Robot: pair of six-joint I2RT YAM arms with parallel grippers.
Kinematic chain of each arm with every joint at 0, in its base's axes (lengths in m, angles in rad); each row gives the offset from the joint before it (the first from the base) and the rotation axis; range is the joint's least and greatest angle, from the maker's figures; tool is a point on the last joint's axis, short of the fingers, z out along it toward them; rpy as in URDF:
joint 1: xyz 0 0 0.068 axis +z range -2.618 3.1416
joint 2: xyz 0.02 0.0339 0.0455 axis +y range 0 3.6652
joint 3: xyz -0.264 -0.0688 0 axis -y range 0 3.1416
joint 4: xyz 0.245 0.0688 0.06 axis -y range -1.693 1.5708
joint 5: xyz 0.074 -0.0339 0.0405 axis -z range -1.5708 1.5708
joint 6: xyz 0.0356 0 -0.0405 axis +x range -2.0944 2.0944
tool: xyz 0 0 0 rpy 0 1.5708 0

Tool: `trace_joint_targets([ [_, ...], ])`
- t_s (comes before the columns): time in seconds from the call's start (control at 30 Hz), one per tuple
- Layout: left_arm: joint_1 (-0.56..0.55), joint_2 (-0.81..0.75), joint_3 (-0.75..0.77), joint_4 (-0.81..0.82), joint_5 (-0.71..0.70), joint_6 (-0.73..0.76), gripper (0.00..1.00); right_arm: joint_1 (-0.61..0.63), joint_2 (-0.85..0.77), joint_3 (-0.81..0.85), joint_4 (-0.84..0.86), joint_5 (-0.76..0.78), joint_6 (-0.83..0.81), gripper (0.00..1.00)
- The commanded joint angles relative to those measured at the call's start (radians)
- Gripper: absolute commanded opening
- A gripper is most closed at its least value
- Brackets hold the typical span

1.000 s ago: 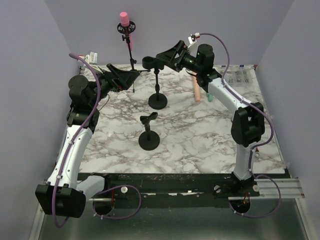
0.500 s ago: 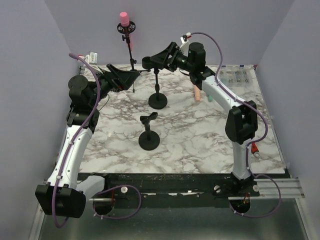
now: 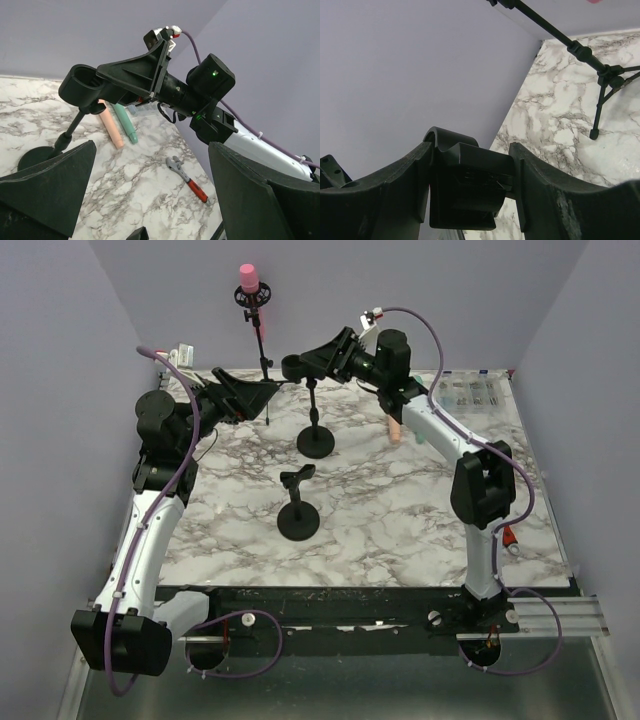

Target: Remove the microphone from the stand

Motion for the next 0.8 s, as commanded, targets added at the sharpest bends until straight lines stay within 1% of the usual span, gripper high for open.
trace_joint_targets([
  [0.0, 0.012, -0.008, -0.006, 0.035, 0.029, -0.012, 0.97, -0.001, 0.067, -0.106, -0.104, 0.035, -0.083, 0.58],
  [0.27, 0.012, -0.008, -0.007, 0.033, 0.024, -0.007, 0.97, -0.002, 0.122, -0.235, -0.028, 0.029, -0.068, 0.59],
  [0.67, 0.014, -0.013, -0.007, 0.029, 0.017, 0.003, 0.97, -0.011, 0.185, -0.347, 0.042, 0.049, -0.078, 0.61],
  [0.77, 0.014, -0.009, -0.009, 0.036, 0.025, -0.006, 0.97, -0.019, 0.203, -0.343, 0.040, 0.054, -0.086, 0.61],
])
